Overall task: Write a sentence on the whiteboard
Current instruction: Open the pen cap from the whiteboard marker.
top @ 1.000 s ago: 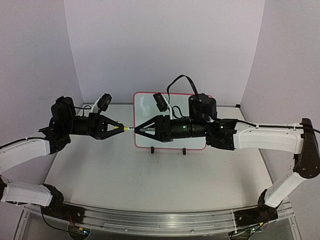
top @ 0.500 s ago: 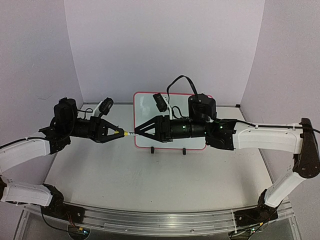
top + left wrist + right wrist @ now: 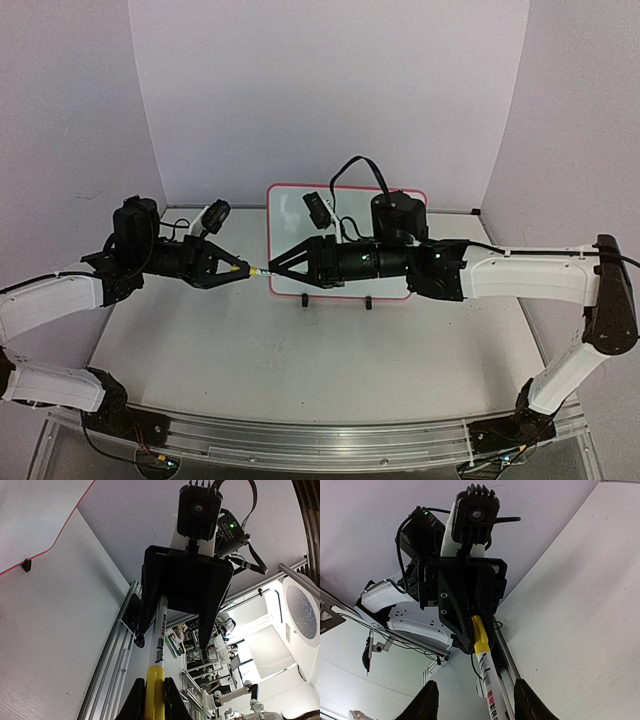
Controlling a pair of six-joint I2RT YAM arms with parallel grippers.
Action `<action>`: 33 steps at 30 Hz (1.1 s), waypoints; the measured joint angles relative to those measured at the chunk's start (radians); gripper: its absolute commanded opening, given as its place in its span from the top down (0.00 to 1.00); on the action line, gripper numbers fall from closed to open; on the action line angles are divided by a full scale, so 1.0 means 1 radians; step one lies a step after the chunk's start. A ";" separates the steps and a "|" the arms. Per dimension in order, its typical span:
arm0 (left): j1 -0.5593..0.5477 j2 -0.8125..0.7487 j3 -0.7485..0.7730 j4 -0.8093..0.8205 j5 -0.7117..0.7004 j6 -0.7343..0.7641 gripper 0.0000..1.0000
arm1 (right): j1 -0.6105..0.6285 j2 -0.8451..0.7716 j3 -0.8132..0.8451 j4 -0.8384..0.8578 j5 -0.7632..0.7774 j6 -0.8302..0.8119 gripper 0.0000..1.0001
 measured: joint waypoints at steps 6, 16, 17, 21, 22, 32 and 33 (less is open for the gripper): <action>-0.001 0.006 0.000 0.021 0.000 -0.020 1.00 | -0.001 0.000 0.000 0.000 0.000 0.000 0.55; -0.016 0.022 0.000 0.056 -0.012 -0.050 1.00 | -0.004 0.008 0.005 0.002 0.001 0.001 0.59; -0.017 0.022 0.000 0.056 -0.013 -0.051 1.00 | -0.004 0.008 0.005 0.002 0.001 0.001 0.60; -0.020 0.022 0.000 0.057 -0.019 -0.053 1.00 | -0.008 0.008 0.005 0.002 0.004 0.003 0.67; -0.020 0.022 0.000 0.060 -0.020 -0.053 1.00 | -0.009 0.008 0.005 0.002 0.005 0.005 0.69; -0.022 0.021 0.000 0.072 -0.020 -0.053 1.00 | -0.015 0.009 0.005 0.001 0.008 0.008 0.78; -0.022 0.021 0.000 0.072 -0.020 -0.053 1.00 | -0.015 0.010 0.005 0.001 0.007 0.008 0.78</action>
